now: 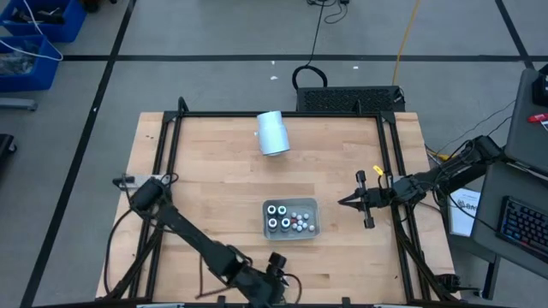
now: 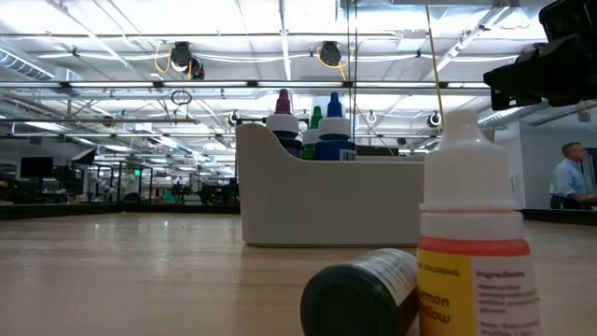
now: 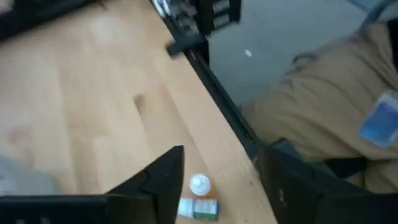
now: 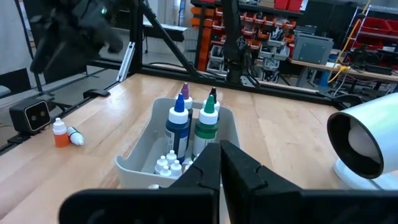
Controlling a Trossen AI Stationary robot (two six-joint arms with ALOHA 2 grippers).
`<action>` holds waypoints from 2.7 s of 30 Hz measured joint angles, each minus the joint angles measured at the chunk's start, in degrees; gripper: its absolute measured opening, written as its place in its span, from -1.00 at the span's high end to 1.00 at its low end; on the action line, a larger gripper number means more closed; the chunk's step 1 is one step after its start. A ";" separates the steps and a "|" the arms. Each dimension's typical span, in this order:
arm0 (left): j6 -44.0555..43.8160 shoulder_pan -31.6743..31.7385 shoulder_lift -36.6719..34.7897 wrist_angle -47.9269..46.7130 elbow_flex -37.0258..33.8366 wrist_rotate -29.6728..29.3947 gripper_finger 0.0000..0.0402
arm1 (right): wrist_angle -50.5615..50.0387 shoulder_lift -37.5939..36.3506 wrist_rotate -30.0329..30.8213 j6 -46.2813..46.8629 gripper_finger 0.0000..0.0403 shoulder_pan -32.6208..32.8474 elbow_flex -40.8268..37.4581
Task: Pick & Place food coloring
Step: Put the small yellow food coloring into the gray bin
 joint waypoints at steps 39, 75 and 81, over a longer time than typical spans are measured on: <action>-12.00 4.07 9.59 -0.15 1.44 5.55 -0.05 | -0.40 -0.10 0.12 -2.83 1.00 -0.01 -0.07; -1.78 4.92 8.95 -1.91 1.43 5.56 0.71 | -0.43 -0.11 0.13 -2.90 1.00 0.00 -0.07; 1.82 4.79 1.25 -8.83 1.39 3.20 0.71 | -0.46 -0.10 0.13 -2.96 1.00 0.00 -0.07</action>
